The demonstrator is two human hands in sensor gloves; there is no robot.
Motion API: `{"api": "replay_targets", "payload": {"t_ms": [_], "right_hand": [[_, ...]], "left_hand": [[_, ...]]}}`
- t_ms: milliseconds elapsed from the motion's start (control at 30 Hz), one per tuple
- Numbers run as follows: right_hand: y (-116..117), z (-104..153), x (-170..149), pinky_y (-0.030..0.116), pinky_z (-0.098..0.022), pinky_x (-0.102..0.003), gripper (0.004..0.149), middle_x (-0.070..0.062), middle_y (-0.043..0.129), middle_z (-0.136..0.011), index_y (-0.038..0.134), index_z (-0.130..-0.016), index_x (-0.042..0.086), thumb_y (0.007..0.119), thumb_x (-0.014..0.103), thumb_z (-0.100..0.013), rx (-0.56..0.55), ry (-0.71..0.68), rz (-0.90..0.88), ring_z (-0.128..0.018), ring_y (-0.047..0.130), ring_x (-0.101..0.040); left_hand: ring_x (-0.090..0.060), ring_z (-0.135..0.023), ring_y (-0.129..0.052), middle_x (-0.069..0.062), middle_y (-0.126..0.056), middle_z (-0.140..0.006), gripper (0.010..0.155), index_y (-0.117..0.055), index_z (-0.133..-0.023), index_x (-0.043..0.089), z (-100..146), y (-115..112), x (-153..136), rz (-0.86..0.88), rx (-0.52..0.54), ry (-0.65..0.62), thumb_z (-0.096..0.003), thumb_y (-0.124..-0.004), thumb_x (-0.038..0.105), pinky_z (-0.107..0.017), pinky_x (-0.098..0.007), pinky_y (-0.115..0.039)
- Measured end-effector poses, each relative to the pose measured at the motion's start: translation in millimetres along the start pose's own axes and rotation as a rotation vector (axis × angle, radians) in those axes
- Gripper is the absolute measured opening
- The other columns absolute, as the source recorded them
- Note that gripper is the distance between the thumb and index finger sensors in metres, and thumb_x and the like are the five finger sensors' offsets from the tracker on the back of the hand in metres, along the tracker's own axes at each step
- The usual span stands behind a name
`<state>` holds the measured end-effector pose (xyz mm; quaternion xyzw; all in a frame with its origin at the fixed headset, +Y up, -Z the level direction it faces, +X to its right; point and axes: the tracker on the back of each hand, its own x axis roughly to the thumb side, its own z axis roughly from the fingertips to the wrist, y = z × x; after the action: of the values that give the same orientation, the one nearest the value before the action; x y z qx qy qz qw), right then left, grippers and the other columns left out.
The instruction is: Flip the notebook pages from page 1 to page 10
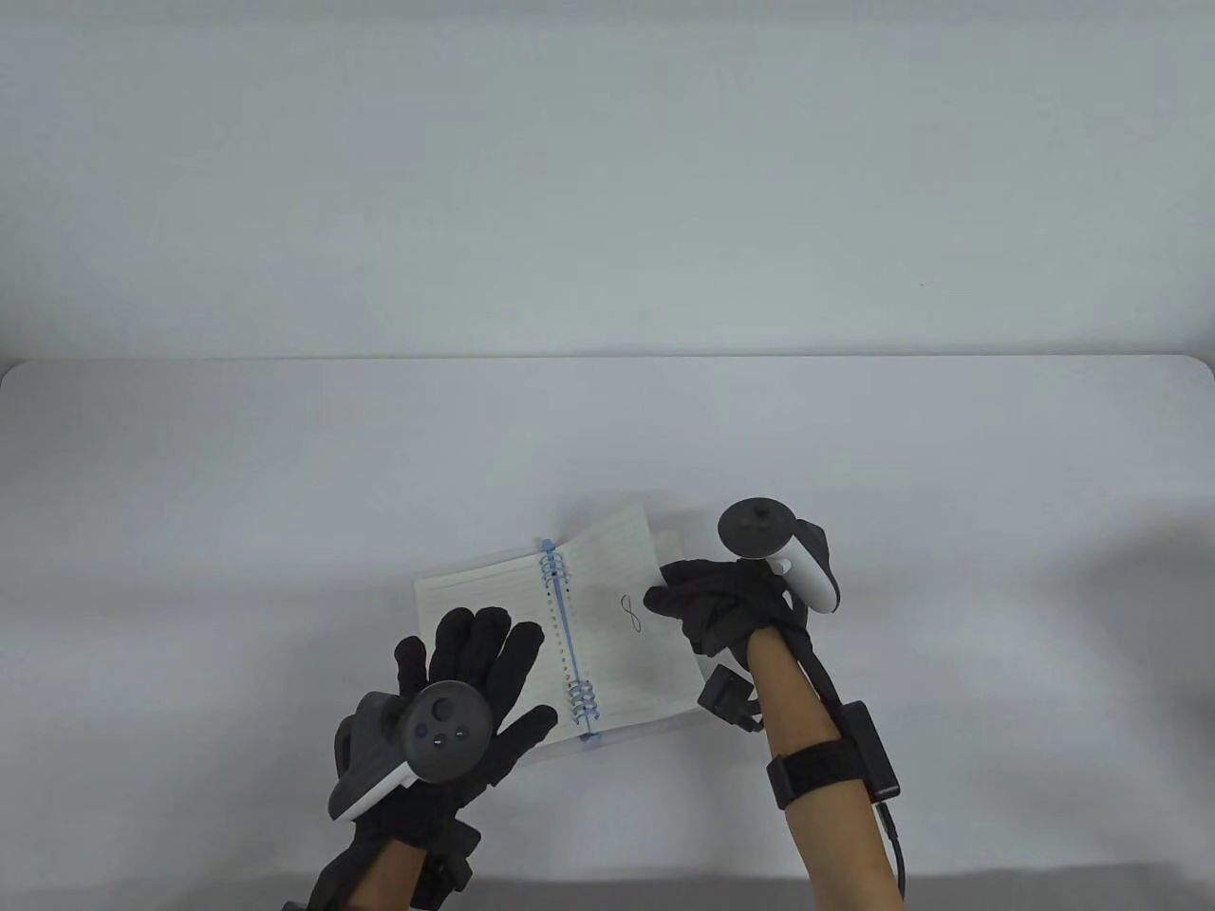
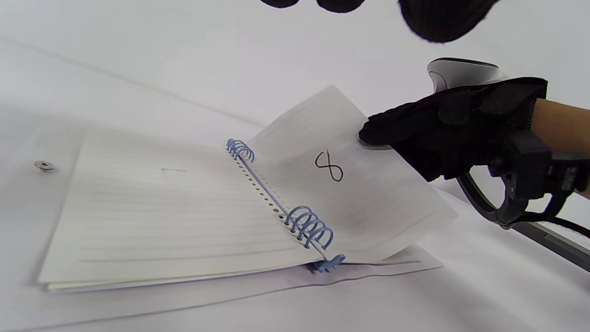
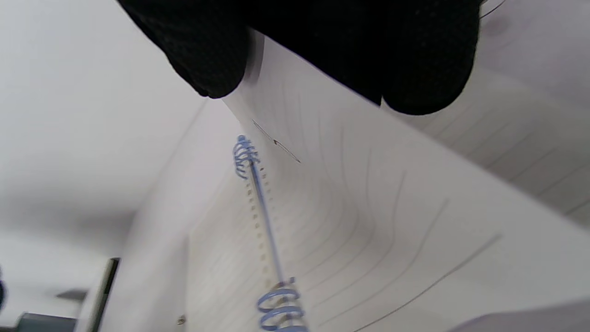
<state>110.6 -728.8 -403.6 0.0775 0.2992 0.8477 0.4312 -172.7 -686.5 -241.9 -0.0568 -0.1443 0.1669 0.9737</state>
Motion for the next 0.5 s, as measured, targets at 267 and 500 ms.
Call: {"api": "replay_targets", "payload": {"t_ms": [267, 500], "right_hand": [[24, -14, 17, 0.078, -0.048, -0.048, 0.052, -0.013, 0.088, -0.086, 0.066, -0.103, 0.003, 0.078, 0.029, -0.059, 0.092, -0.145, -0.205, -0.062, 0.097, -0.028], [61, -26, 31, 0.077, -0.050, -0.048, 0.053, -0.011, 0.087, -0.088, 0.064, -0.104, 0.004, 0.076, 0.029, -0.059, 0.100, -0.231, -0.269, -0.065, 0.096, -0.026]], "left_hand": [[-0.034, -0.122, -0.009, -0.001, -0.015, -0.132, 0.077, -0.018, -0.123, 0.040, -1, 1, -2, 0.005, -0.003, 0.014, -0.0589, -0.053, 0.066, -0.080, -0.060, -0.003], [-0.034, -0.122, -0.009, 0.000, -0.015, -0.132, 0.077, -0.018, -0.123, 0.040, -1, 1, -2, 0.007, -0.001, 0.015, -0.0589, -0.053, 0.066, -0.080, -0.060, -0.003]]}}
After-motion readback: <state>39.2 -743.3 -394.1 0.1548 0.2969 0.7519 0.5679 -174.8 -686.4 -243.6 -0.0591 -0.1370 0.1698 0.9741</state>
